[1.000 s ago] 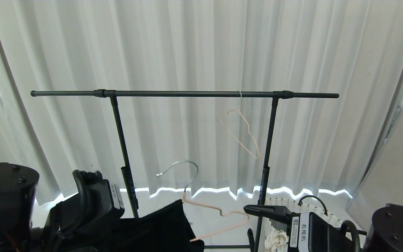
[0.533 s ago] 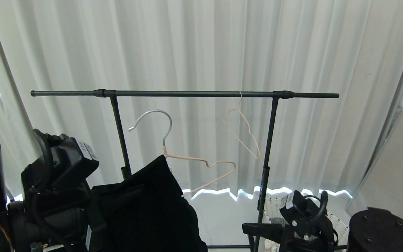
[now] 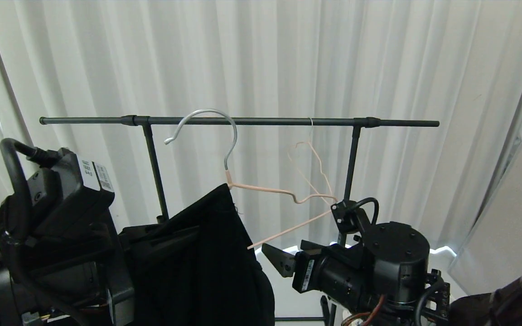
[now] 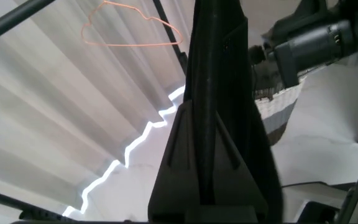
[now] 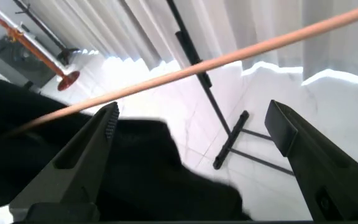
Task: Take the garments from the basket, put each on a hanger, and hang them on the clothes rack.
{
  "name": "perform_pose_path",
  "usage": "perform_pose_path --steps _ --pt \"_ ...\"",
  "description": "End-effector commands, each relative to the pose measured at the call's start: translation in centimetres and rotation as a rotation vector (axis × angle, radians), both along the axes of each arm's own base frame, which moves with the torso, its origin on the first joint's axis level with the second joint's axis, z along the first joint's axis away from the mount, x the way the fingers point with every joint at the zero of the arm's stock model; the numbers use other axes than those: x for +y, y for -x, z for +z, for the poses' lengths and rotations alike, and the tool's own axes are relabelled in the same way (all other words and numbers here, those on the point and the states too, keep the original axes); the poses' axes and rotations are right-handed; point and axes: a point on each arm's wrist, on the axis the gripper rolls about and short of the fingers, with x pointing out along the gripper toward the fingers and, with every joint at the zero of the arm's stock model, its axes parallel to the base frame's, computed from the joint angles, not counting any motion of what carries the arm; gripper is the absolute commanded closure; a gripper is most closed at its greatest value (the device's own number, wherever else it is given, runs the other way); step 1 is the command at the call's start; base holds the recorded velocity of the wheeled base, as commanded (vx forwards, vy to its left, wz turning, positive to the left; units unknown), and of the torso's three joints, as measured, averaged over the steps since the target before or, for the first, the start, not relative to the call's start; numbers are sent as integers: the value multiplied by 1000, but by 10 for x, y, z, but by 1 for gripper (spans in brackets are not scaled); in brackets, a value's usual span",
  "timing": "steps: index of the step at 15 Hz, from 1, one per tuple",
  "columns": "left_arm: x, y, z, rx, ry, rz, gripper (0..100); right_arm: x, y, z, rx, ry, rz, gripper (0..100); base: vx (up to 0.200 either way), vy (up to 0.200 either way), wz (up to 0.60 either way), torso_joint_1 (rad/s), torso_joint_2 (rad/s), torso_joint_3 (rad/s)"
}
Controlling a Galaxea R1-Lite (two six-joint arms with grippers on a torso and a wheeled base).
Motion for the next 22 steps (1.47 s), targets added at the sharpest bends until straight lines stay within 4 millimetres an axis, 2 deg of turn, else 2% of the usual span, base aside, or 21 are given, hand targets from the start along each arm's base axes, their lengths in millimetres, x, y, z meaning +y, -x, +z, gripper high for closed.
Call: perform_pose_path --steps 1,5,7,9,15,18,21,22 --pt "-2 -2 1 1 -2 -4 100 6 0 -8 9 19 11 0 0 0 0 0 0 0" --pt "-4 -5 4 -7 3 -1 100 23 31 -10 -1 35 120 0 0 0 0 0 0 0" --pt "-4 -5 4 -7 3 -1 100 28 52 -18 -3 79 182 0 0 0 0 0 0 0" --pt "-3 -5 5 -9 5 -1 100 29 57 -29 -30 148 199 0 0 0 0 0 0 0" --pt "-3 -4 13 -38 19 -2 100 27 53 -52 -17 308 171 0 0 0 0 0 0 0" --pt "-2 -2 14 -46 19 -6 100 21 41 -59 -9 343 99 0 0 0 0 0 0 0" --pt "-1 -4 12 -42 14 6 100 1 27 -69 0 439 -9 0 0 0 0 0 0 0" --pt "0 -5 12 -41 13 17 100 -13 17 -75 12 482 -76 0 0 0 0 0 0 0"
